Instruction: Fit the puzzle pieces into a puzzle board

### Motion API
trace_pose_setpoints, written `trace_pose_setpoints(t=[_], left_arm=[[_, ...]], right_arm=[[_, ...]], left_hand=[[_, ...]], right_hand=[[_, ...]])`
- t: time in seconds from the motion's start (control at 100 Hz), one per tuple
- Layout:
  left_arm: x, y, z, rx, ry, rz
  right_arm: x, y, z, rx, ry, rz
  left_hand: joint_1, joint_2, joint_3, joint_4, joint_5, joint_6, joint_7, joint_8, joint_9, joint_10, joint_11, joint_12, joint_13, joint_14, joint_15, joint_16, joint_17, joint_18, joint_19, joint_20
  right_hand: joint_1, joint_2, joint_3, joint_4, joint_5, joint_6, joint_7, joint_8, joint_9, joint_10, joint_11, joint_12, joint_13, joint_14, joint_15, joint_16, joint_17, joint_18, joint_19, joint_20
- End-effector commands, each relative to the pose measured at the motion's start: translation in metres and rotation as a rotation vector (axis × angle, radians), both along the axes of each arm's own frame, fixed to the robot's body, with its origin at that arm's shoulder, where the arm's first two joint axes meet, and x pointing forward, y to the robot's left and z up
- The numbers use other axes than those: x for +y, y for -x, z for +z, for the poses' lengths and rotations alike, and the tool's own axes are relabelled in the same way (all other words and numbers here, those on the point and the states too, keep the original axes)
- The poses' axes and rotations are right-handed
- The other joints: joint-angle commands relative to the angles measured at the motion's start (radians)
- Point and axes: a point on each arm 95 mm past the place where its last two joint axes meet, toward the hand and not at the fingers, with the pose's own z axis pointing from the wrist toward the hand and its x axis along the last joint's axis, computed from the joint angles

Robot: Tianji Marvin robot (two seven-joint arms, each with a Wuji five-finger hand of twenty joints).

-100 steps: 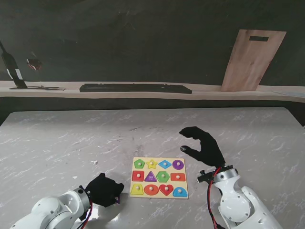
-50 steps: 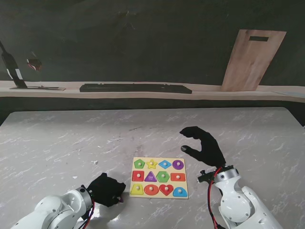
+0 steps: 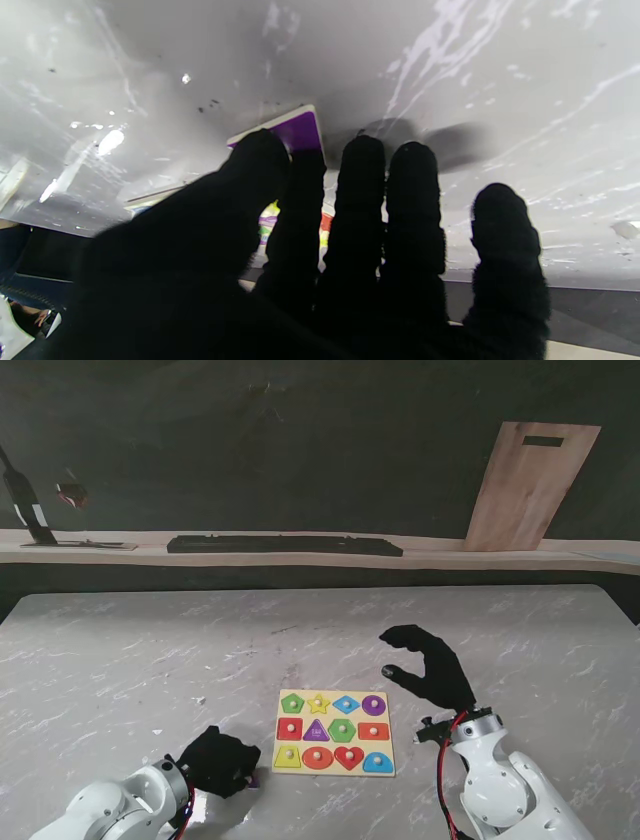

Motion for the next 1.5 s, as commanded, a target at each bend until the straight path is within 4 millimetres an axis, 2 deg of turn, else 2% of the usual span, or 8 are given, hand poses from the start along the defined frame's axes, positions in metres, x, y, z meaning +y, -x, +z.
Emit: trace_pose_setpoints(t=[0.0, 0.39, 1.02, 1.49], left_arm=[[-0.003, 0.002, 0.002, -0.001, 0.018, 0.007], [-0.009, -0.005, 0.015, -0.045, 0.076, 0.029], [-0.055, -0.052, 0.035, -0.113, 0.192, -0.008], [-0.084, -0.077, 0.037, -0.072, 0.185, -0.021]], right_arm=[[0.003, 0.003, 0.000, -0.003, -0.009, 0.005], [0.002, 0.003, -0.001, 0.000, -0.009, 0.004], [0.002, 0.002, 0.001, 0.000, -0.022, 0.002], [0.001, 0.002, 0.002, -0.002, -0.031, -0.008]], left_hand=[[0.017, 0.012, 0.097, 0.066, 0.033, -0.086, 0.005, -0.006, 0.014, -0.002, 0.006, 0.000, 0.002, -0.006, 0.036, 0.013, 0.003, -0.160, 0.012, 0.008], [0.018, 0.014, 0.092, 0.069, 0.032, -0.075, 0.006, -0.008, 0.011, 0.007, 0.019, 0.011, 0.001, -0.002, 0.049, 0.020, 0.002, -0.156, 0.011, 0.008], [0.031, 0.007, 0.092, 0.085, 0.042, -0.060, 0.001, -0.013, 0.019, 0.028, 0.019, 0.014, 0.005, 0.020, 0.054, 0.026, 0.004, -0.133, 0.011, 0.011], [0.032, 0.007, 0.089, 0.094, 0.050, -0.051, -0.009, -0.008, 0.031, 0.030, 0.031, 0.049, 0.020, 0.020, 0.074, 0.047, 0.017, -0.132, 0.018, 0.016]], right_hand=[[-0.021, 0.021, -0.018, 0.008, 0.003, -0.030, -0.009, 0.006, 0.028, 0.006, 0.009, 0.005, 0.021, 0.003, 0.005, 0.011, -0.009, 0.010, 0.003, 0.015], [-0.020, 0.021, -0.017, 0.009, 0.003, -0.029, -0.009, 0.006, 0.028, 0.007, 0.008, 0.005, 0.021, 0.004, 0.005, 0.012, -0.009, 0.010, 0.003, 0.014], [-0.021, 0.021, -0.017, 0.009, 0.003, -0.030, -0.010, 0.006, 0.028, 0.006, 0.008, 0.005, 0.021, 0.004, 0.004, 0.011, -0.009, 0.010, 0.002, 0.014], [-0.021, 0.021, -0.018, 0.008, 0.004, -0.029, -0.009, 0.006, 0.029, 0.006, 0.008, 0.005, 0.022, 0.004, 0.005, 0.012, -0.009, 0.010, 0.003, 0.014]])
